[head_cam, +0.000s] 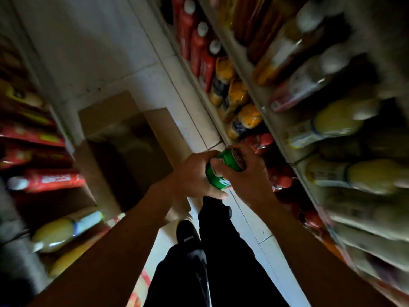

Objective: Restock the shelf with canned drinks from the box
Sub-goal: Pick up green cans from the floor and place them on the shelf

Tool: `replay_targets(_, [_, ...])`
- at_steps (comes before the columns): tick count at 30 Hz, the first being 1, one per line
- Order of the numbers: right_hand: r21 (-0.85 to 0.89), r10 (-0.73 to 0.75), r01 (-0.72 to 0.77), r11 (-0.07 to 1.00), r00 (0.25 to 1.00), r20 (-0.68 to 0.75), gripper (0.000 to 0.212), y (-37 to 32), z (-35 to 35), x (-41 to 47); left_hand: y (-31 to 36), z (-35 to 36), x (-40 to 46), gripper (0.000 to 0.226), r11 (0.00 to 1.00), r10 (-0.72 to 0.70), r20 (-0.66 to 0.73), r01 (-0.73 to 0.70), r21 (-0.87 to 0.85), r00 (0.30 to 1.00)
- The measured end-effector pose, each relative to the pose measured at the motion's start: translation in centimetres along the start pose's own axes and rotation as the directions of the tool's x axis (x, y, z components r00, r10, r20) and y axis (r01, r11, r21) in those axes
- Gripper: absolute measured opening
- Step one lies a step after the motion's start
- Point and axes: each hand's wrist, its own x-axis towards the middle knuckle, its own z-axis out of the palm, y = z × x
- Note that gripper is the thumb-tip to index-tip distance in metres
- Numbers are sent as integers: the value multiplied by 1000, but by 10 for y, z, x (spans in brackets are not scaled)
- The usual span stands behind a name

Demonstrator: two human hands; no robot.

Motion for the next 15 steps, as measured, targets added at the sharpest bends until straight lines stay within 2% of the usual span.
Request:
replay_targets(2, [39,-23,22,999,999,42,40,-59,-28,-35,59,-12,-38,52,1000,24,-24,-24,-20,999])
replay_targets(4, [147,-37,26,989,997,69,33,-107,-54,-74,109,-15,-74,53,996,51,-41,-53,-67,998])
replay_targets(6, [202,-74,70,977,997,11,43,-149,-83,-116,158,-16,-107,58,995,76,-54,-80,-65,996])
replay_targets(8, [172,-100,103,980,995,-26,60,-178,-106,-148,189,-13,-129,59,991,77,-71,-84,-105,994])
replay_targets(12, [129,-159,158,979,987,-5,57,-242,-167,-233,279,3,-176,66,976,170,-84,-180,-121,982])
replay_targets(15, [42,-200,207,977,970,-136,72,-265,-198,-295,342,27,-207,70,944,273,-71,-281,-173,959])
